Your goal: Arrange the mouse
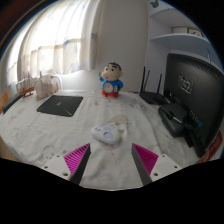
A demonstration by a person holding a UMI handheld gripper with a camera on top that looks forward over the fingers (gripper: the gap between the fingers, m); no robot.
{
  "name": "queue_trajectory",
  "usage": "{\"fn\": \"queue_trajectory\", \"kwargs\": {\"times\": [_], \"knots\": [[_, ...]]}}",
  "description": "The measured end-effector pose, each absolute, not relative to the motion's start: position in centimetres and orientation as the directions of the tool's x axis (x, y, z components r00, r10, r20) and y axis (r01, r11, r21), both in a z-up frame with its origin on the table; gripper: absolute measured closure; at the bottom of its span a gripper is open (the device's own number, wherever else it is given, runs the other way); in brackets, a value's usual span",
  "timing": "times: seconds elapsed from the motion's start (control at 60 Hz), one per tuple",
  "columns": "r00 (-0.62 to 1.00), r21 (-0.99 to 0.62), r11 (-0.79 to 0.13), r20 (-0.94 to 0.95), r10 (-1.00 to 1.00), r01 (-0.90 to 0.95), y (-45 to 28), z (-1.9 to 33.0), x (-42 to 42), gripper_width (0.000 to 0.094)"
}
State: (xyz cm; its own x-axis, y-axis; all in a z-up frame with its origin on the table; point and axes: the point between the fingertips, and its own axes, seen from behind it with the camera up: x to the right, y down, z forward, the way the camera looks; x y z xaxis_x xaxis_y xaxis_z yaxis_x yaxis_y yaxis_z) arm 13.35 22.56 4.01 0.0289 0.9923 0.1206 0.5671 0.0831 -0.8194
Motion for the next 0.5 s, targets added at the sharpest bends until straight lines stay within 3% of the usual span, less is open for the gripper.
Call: {"fn": "queue_trajectory", "kwargs": {"times": [0.5], "knots": [[-0.019, -0.810, 0.074, 0.077, 0.997, 0.581, 24.3, -0.2, 2.6, 0.0083]]}}
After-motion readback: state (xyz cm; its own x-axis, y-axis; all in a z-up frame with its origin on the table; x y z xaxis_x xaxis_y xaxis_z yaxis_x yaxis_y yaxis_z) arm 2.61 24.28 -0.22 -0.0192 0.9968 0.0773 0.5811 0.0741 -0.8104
